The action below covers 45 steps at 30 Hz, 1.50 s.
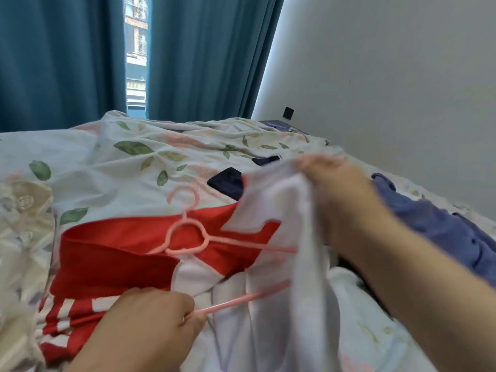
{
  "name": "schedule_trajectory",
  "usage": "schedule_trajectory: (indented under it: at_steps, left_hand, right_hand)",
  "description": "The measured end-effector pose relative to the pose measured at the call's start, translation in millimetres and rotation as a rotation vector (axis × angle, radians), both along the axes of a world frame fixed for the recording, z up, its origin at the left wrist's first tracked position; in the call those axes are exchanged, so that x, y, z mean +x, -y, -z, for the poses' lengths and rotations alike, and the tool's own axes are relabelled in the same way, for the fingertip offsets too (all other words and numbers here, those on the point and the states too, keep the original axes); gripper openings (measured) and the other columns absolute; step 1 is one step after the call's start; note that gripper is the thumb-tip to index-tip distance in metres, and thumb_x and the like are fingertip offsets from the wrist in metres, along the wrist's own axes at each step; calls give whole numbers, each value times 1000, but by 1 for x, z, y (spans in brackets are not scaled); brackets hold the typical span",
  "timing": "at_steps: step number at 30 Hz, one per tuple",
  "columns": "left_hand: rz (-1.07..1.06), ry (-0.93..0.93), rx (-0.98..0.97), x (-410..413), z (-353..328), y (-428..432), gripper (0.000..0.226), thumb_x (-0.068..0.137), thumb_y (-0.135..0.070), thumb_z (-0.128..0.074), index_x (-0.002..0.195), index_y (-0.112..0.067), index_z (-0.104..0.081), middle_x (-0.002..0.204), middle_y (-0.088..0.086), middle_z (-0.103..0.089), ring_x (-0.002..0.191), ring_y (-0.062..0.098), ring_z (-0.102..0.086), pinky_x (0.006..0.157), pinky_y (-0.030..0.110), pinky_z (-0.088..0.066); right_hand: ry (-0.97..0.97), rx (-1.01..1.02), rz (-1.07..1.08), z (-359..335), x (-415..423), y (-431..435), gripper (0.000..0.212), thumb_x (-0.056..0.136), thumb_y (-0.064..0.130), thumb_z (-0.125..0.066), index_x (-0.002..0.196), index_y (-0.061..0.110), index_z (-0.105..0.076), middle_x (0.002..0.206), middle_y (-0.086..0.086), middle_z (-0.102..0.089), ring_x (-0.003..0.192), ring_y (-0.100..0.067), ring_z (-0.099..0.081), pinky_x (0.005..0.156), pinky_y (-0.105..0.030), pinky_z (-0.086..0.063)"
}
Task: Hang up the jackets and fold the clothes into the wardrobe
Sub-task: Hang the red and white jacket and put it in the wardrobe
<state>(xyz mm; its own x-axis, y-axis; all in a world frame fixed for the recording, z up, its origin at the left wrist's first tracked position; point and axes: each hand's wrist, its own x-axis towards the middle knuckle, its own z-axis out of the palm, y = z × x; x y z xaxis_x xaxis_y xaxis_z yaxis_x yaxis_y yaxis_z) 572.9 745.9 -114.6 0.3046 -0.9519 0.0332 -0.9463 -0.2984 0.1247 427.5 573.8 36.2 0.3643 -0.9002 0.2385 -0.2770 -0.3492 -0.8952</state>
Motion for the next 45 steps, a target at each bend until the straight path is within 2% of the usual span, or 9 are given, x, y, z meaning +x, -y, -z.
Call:
schedule_trajectory:
  at_steps: [4,9,13,19,24,29,36,39,45]
  left_hand:
    - [47,-94,-133,-1,-6,0,42,81,-71,-22,78,-39,-49,89,-10,-60,89,2,-53,78,27,-37]
    - [-212,-310,-614,33,-6,-10,32,78,-68,-32,100,-56,-52,84,-22,-63,76,2,-60,68,36,-54]
    - [-781,-296,-468,76,16,-16,36,85,-40,-56,99,-9,-46,103,24,-57,90,47,-56,83,58,-48]
    - [52,-263,-453,-5,1,4,72,80,-81,-33,144,-47,-38,159,-7,-28,147,14,-23,114,35,-22]
    - [356,-160,-240,-22,14,15,43,63,-75,-44,57,-39,-66,87,-23,-70,88,4,-70,98,36,-31]
    - [408,-71,-380,-15,23,21,34,48,-58,-56,44,-25,-50,55,-16,-48,52,8,-54,82,24,-42]
    - [325,-52,-558,-15,15,18,18,59,-35,-54,52,-22,-42,54,-6,-42,48,20,-47,61,25,-29]
    - [323,-31,-573,-11,13,18,18,61,-34,-53,52,-22,-43,54,-6,-42,48,21,-46,58,27,-28]
    - [225,-2,-473,-8,19,18,20,62,-40,-48,51,-25,-53,55,-7,-47,50,22,-55,68,35,-35]
  right_hand:
    - [-463,341,-502,86,2,-50,18,94,20,-60,108,15,-69,82,-4,-70,62,-9,-60,60,-26,-53]
    - [73,406,-80,88,-37,-4,29,98,3,-52,81,13,-74,74,-8,-71,58,-17,-64,55,-29,-56]
    - [-724,127,16,117,-61,18,24,94,18,-55,74,12,-65,76,4,-63,74,-13,-54,64,-25,-41]
    - [-266,492,-174,140,-49,-21,28,72,36,-67,85,12,-71,72,-1,-63,66,-12,-54,62,-26,-40]
    - [359,1148,-174,143,-61,-21,32,78,12,-49,91,-11,-66,91,-31,-67,80,-38,-67,77,-43,-51]
    - [399,1399,-315,144,-55,-33,45,98,18,-57,132,-10,-54,133,-31,-55,125,-41,-54,107,-50,-40]
    - [-21,991,-289,145,-59,-36,30,98,-9,-45,101,15,-62,80,5,-73,71,-5,-70,66,-20,-54]
    - [60,1065,-288,134,-56,-29,26,96,6,-52,114,-4,-67,97,-19,-67,87,-26,-66,77,-33,-53]
    - [241,802,146,92,-103,51,37,98,38,-52,79,9,-64,50,-8,-48,41,-17,-47,43,-25,-45]
